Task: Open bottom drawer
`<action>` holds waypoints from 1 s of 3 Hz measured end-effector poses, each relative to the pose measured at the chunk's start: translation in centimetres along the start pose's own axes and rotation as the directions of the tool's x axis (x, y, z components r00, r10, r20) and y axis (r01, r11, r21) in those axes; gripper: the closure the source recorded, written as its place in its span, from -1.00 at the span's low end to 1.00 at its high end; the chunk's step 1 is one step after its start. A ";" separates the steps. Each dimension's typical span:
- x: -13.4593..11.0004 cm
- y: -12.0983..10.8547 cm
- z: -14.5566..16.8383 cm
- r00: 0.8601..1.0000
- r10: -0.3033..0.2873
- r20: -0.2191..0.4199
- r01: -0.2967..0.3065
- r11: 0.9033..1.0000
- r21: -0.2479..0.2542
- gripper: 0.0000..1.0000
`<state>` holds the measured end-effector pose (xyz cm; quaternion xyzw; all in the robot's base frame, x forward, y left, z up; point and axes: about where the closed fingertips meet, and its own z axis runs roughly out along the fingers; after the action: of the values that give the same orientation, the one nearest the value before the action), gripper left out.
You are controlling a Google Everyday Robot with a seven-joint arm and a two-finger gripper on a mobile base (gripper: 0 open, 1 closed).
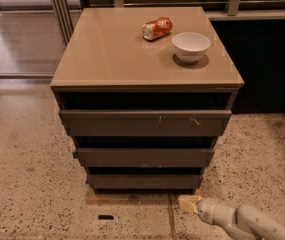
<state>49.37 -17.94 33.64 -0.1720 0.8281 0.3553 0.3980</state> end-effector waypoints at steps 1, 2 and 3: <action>0.0 0.0 0.5 1.000 -0.003 -0.004 0.003 1.000 -0.005 1.00; 0.9 -1.2 0.9 1.000 0.019 0.024 -0.020 0.999 0.036 1.00; 1.0 -3.9 2.9 0.997 -0.003 0.083 -0.006 0.995 0.104 1.00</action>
Offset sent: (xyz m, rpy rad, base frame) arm 0.0105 -0.0156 -0.0408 -0.0002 -0.0077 -0.1468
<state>52.52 -18.56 29.80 -0.1353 0.8284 0.3186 0.4404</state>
